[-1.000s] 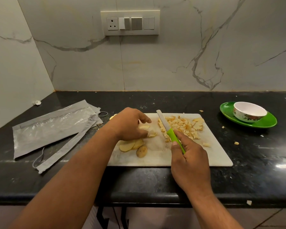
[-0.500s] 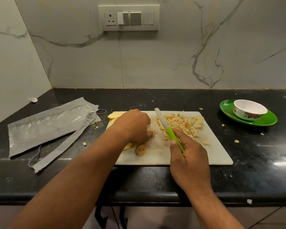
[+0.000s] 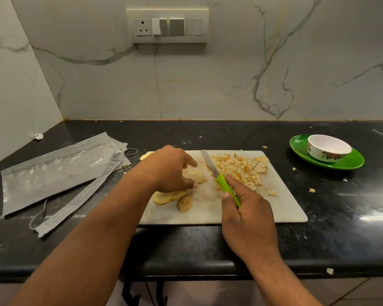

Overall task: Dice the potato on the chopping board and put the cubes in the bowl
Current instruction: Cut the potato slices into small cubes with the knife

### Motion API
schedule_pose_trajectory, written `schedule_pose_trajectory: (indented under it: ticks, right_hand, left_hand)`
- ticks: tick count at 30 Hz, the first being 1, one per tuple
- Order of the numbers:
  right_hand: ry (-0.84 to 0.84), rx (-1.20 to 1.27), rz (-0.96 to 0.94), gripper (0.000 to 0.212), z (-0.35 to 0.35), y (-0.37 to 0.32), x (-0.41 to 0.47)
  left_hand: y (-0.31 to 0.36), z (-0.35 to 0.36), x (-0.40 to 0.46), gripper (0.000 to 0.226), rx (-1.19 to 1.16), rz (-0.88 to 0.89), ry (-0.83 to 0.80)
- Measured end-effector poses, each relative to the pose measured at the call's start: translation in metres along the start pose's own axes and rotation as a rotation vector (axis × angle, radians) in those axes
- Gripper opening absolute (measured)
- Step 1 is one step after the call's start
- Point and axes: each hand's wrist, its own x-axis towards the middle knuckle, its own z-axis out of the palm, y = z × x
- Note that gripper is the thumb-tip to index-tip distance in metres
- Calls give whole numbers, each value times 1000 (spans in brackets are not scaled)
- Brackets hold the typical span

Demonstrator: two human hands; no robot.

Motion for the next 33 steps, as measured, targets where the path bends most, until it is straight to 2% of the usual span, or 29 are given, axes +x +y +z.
schedule_pose_trajectory:
  ticks: [4, 7, 10, 15, 21, 33]
  right_hand:
    - [-87, -209, -72, 47, -3, -11, -3]
    - [-143, -334, -108, 51, -2, -18, -5]
    - [-179, -363, -109, 54, 1, -20, -6]
    - [-196, -394, -107, 55, 4, -23, -6]
    - [-220, -514, -109, 58, 7, -21, -5]
    - [-328, -580, -98, 62, -10, -13, -31]
  left_hand:
    - [7, 3, 3, 36, -25, -39, 11]
    - [8, 5, 5, 34, -71, -62, 28]
    - [8, 5, 5, 39, -74, -61, 42]
    - [11, 12, 8, 19, -41, -67, 74]
    - [12, 17, 9, 15, -10, -79, 62]
    - [8, 20, 17, 3, -222, -193, 85]
